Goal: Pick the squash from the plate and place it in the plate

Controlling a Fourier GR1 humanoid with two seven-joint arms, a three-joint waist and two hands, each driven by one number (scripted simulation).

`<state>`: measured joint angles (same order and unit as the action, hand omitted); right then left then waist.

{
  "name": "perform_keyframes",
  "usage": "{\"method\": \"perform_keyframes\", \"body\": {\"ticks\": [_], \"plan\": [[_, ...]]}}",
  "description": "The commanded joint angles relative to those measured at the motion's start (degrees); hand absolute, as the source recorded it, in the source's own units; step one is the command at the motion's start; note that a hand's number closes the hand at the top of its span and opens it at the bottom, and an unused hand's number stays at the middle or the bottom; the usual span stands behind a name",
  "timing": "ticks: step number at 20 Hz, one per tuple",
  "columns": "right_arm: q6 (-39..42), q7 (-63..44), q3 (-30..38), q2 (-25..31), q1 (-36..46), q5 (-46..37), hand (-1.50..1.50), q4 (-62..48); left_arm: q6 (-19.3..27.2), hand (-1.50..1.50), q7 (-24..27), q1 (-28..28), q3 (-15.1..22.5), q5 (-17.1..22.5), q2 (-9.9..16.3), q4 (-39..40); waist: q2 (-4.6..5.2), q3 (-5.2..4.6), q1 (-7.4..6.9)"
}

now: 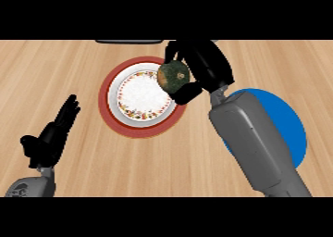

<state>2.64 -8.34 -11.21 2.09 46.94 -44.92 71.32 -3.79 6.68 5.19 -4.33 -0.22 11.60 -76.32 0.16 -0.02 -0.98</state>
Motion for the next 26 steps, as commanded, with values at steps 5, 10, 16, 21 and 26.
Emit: {"method": "perform_keyframes", "body": {"ticks": [5, 10, 16, 21, 26], "plan": [[-13.2, -3.9, -8.7, -2.1, 11.8, 8.0, 1.5, -19.3, -0.9, 0.0, -1.8, -2.4, 0.9, -0.2, 0.1, -4.7, 0.17, 0.02, -1.86], [-24.1, -2.6, -11.6, -2.1, 8.8, 18.2, 1.5, -22.0, -0.1, 0.0, 1.2, 1.5, 0.5, -1.3, -1.1, 2.8, 0.46, 0.0, -1.79], [-29.6, -8.3, -19.9, -2.1, 15.5, 27.6, -1.5, -31.9, -1.5, 0.0, -0.2, 0.9, 1.6, -1.1, -1.0, -0.4, 0.45, 0.0, -2.74], [-34.6, -4.4, -20.1, -2.1, 15.3, 37.4, -1.5, -33.2, -0.3, 0.0, 1.9, 2.7, 0.9, -2.0, -1.5, 2.7, 0.88, 0.0, -3.5], [-38.3, 6.3, -9.6, -2.1, 13.4, 44.1, -1.5, -32.3, -1.2, 0.0, -2.2, 3.2, -0.1, -0.5, -0.1, 0.1, 0.69, 0.11, -2.05]]}}
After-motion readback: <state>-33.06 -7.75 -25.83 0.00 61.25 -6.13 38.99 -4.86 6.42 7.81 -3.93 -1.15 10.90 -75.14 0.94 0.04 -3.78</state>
